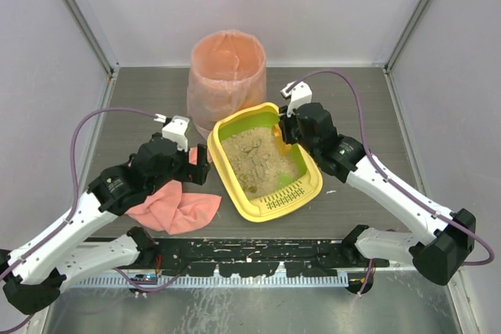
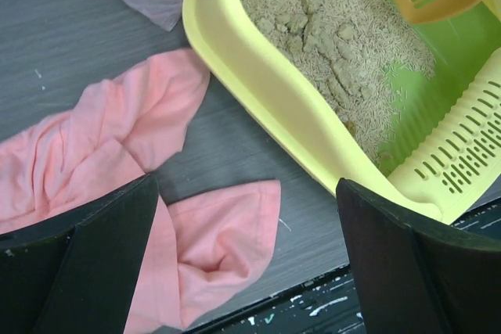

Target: Clean the litter box

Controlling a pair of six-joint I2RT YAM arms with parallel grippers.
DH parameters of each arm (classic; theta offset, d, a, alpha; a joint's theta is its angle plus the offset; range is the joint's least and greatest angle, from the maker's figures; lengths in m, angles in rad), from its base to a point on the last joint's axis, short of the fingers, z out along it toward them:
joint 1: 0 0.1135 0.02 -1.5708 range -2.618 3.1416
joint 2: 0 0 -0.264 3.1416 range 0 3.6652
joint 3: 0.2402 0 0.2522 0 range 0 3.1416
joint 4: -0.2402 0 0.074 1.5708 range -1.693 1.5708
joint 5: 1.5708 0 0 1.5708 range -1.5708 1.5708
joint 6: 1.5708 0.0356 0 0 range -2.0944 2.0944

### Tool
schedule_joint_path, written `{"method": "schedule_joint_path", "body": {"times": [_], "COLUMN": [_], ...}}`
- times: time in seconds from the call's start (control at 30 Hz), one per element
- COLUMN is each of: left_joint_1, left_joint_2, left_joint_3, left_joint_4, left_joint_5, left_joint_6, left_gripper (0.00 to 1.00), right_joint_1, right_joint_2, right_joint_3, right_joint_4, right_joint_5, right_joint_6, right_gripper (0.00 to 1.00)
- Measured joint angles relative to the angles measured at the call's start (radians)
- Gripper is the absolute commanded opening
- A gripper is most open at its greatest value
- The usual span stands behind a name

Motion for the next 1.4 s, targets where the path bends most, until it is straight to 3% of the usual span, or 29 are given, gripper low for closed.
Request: {"method": "schedule_joint_path", "body": {"times": [0.27,0.63,1.03,1.4], "left_joint_1": [0.0,0.0,0.0,0.0], "left_joint_2": [-0.096,-0.02,-0.142,0.092], "left_joint_3": [-0.048,-0.01,-0.117,-0.08], "left_joint_4": [-0.065,-0.159,-0.003,0.163], "left_joint_5": [-0.036,0.009,-0.081,-0.105], "left_joint_6": [-0.15,-0.204,-0.195,-0.167], "left_gripper": [0.98,0.98,0.98,0.98], "right_joint_1": [-0.021,-0.062,-0.048,-0.031], "right_joint_2": [0.064,0.144,0.323,0.374], "right_joint_3": [-0.001,0.113,0.241,0.246], "right_joint_4": [0.008,-0.014,-0.123,-0.103], "right_joint_5": [-0.044,-0.175,-0.044,0.035], "right_joint_6": [-0.026,-0.009,-0.116,-0.166], "right_gripper": [0.01,0.01,0.01,0.01]}}
